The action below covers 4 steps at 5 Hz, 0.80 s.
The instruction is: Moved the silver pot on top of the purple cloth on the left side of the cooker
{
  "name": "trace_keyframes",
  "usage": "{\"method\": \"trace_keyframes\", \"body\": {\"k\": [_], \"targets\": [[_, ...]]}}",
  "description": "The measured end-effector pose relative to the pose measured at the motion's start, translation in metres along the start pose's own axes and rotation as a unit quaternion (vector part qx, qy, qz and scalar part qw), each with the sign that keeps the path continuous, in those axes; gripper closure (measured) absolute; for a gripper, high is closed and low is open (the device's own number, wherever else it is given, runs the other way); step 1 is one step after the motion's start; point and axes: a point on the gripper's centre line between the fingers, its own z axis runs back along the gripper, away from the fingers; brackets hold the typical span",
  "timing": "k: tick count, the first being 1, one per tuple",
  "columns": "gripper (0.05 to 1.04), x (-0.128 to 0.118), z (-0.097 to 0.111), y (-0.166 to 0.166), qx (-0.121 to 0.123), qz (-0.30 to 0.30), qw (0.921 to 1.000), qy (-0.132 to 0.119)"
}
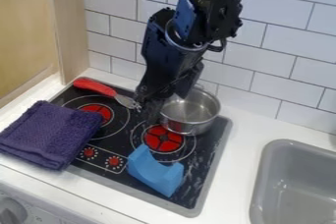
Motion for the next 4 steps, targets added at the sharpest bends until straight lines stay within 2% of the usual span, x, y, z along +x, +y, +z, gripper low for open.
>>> {"method": "trace_keyframes", "body": {"k": [1, 3, 4], "targets": [[0.085, -0.003, -0.006, 0.007, 0.014, -0.008, 0.9999, 0.0], [0.085, 0.017, -0.02, -0.001, -0.014, -0.035, 0.9988, 0.031], [0.085, 0.019, -0.03, -0.004, -0.018, -0.046, 0.9979, 0.042]]}}
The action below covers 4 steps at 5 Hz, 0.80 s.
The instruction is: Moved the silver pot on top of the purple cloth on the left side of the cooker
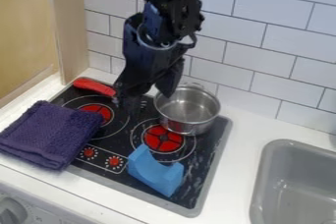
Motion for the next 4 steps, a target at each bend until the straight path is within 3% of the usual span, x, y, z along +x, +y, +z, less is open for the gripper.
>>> {"method": "trace_keyframes", "body": {"k": [2, 4], "targets": [[0.085, 0.009, -0.025, -0.019, -0.049, 0.034, 0.9974, 0.042], [0.085, 0.011, -0.048, -0.035, -0.039, 0.044, 0.9973, 0.044]]}}
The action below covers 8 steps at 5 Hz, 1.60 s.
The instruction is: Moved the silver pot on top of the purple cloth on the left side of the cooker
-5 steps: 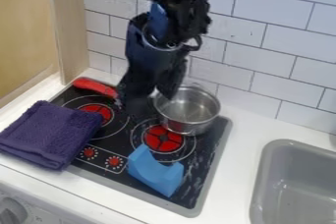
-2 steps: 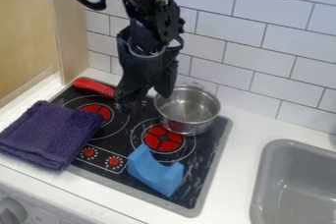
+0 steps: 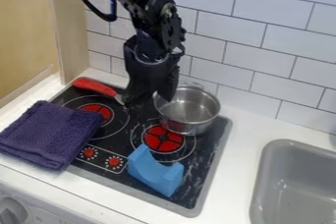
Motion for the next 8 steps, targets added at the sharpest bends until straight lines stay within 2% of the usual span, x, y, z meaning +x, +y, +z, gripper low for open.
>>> {"method": "trace_keyframes", "body": {"k": [3, 4, 5, 6, 7, 8], "targets": [[0.085, -0.004, -0.023, -0.013, 0.022, -0.006, 0.9997, 0.004], [0.133, -0.003, -0.026, -0.019, 0.022, -0.009, 0.9997, 0.003], [0.286, -0.004, -0.027, -0.021, 0.023, -0.01, 0.9997, -0.006], [0.556, -0.005, -0.027, -0.021, 0.025, -0.018, 0.9994, -0.014], [0.675, -0.008, -0.027, -0.019, 0.03, -0.024, 0.9992, -0.014], [0.747, -0.011, -0.027, -0.018, 0.034, -0.03, 0.9989, -0.014]]}}
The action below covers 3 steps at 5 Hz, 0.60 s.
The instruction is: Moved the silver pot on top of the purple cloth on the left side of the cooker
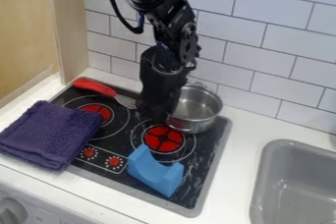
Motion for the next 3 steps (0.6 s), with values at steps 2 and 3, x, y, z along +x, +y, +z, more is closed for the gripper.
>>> {"method": "trace_keyframes", "body": {"k": [2, 3], "targets": [[0.949, -0.014, 0.007, 0.007, -0.002, -0.002, 1.0, 0.008], [1.02, -0.013, 0.023, 0.011, -0.02, 0.009, 0.9997, 0.009]]}}
